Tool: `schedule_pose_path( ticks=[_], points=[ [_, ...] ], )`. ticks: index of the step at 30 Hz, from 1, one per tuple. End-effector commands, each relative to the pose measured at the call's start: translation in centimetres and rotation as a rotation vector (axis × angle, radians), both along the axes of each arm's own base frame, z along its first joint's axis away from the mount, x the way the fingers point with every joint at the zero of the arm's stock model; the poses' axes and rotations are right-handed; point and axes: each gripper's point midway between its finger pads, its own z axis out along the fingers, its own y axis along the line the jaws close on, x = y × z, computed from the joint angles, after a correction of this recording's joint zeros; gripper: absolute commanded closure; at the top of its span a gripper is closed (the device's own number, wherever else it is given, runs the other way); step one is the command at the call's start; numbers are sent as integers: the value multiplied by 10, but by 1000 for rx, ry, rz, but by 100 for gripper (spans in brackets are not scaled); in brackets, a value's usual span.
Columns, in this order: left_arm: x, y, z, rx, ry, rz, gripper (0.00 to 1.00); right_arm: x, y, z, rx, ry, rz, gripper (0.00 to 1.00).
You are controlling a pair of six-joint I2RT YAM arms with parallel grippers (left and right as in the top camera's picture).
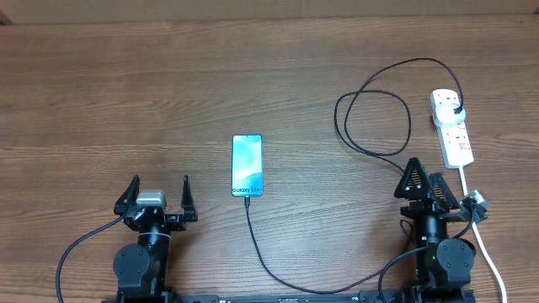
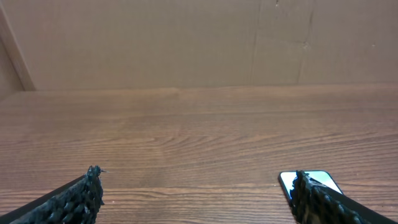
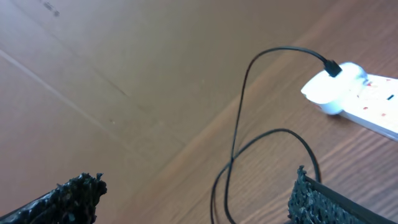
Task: Plug charger to phone and switch on socket
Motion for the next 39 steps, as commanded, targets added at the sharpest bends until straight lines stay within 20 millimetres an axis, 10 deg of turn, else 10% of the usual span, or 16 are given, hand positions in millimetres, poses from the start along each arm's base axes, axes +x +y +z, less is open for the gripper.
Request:
schedule_pose_path(
  ticks=[1,39],
  points=[
    [0,4,-2,-8,3,17,0,0,-2,-1,-1,-5,-12,0],
    [0,4,-2,-9,3,17,0,-1,-10,-2,-158,14,-42,0]
  ],
)
